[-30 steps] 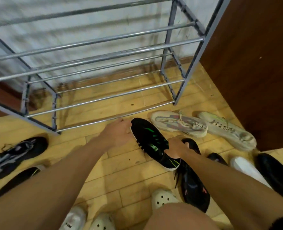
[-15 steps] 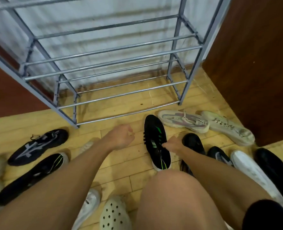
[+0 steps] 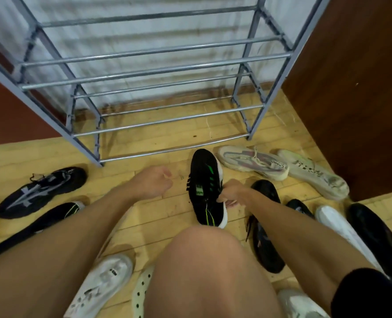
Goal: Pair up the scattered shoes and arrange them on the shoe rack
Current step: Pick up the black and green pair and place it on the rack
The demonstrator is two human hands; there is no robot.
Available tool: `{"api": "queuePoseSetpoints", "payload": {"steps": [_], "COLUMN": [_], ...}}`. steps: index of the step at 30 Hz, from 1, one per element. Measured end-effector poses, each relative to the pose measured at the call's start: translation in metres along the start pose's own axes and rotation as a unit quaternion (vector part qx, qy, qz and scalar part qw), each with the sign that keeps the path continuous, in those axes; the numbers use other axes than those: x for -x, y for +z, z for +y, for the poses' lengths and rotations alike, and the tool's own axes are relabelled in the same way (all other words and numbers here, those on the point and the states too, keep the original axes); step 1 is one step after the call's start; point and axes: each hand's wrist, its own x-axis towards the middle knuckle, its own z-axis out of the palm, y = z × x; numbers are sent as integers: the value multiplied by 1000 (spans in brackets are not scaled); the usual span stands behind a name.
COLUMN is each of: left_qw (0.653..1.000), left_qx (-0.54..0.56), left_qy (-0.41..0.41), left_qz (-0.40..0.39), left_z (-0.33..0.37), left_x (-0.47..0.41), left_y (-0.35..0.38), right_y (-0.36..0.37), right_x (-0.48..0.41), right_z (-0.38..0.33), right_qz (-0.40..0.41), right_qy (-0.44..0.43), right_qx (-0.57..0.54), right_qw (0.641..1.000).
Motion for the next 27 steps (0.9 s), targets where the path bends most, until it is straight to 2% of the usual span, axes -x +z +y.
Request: {"api": "queuePoseSetpoints", "payload": {"steps": [3, 7, 11, 13, 15, 17, 19, 22, 24, 27], "left_qw": [1000, 999, 996, 995, 998, 988, 937, 816, 765, 729], "left_qx": [11, -19, -59, -40, 30, 150, 333, 526, 573, 597], "left_qy": [15, 24, -4, -26, -31, -39, -23, 30, 38, 26], "left_qz": [23, 15, -64, -84, -51, 18, 103, 235, 292, 333], "left_z": [5, 6, -3, -11, -26, -46, -67, -99, -120, -153], "left_x": [11, 37, 86, 116, 143, 168, 192, 228, 251, 275], "left_y": [-20, -49, -81, -94, -101, -105, -109, -114, -114, -103], "right_y": [-23, -39, -41, -38, -30, -17, 3, 44, 77, 127], "right_x": [23, 76, 135, 168, 202, 231, 256, 289, 306, 320], "right_z": [-28, -81, -134, -165, -198, -229, -259, -295, -309, -315], "right_qz": [10, 31, 43, 49, 58, 59, 49, 32, 37, 5], "right_qy": [-82, -198, -290, -331, -371, -417, -451, -490, -510, -513], "right_qx": [153, 349, 376, 368, 352, 320, 277, 232, 204, 163], "right_qw": [985, 915, 879, 868, 857, 849, 847, 839, 835, 843]}}
